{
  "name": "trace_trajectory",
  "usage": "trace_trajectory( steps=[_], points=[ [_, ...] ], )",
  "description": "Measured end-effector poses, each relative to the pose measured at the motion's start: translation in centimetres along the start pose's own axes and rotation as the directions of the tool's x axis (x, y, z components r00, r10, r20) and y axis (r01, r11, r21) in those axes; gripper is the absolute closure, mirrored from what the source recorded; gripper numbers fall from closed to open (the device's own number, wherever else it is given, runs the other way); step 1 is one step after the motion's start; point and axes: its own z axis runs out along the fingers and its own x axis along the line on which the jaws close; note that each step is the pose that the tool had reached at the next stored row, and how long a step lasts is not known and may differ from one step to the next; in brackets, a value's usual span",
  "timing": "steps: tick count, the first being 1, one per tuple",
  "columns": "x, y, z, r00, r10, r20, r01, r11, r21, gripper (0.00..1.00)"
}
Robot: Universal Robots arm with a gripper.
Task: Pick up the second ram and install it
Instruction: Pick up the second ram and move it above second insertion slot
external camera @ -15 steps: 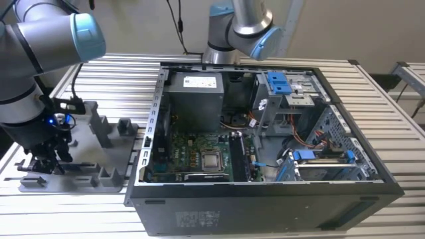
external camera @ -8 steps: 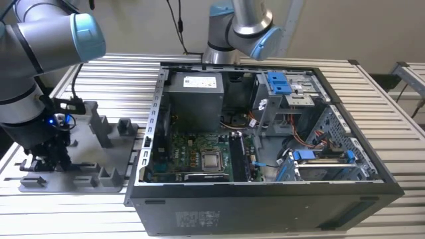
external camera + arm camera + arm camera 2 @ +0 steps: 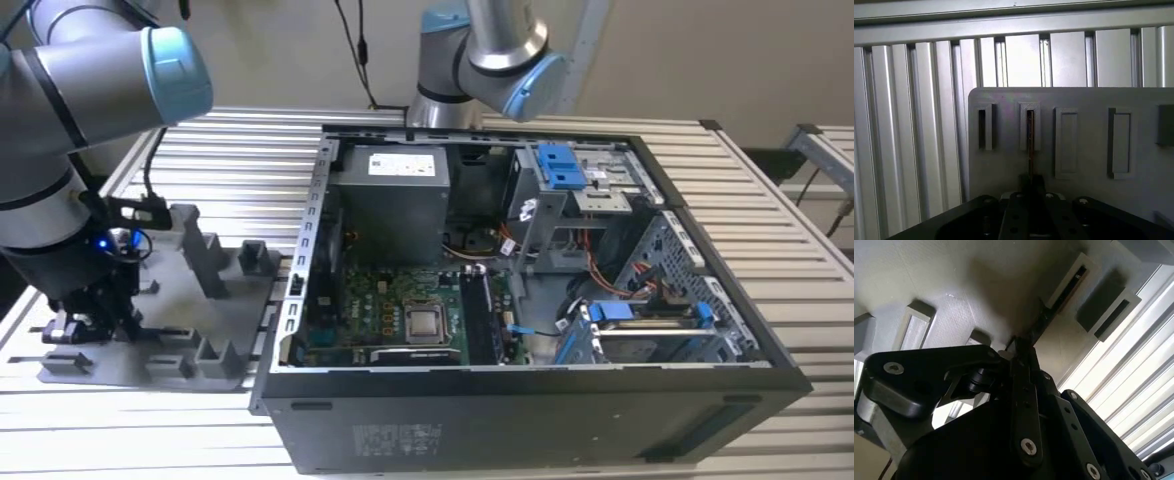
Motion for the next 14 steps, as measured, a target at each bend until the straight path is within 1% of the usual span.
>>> trace_trajectory(
  steps=[10,14],
  points=[
    [0.0,0.0,0.01,1.0,0.0,0.0001,0.0,1.0,0.0002,0.86],
    [0.0,0.01,-0.23,1.0,0.0,0.0001,0.0,1.0,0.0001,0.86]
  ],
)
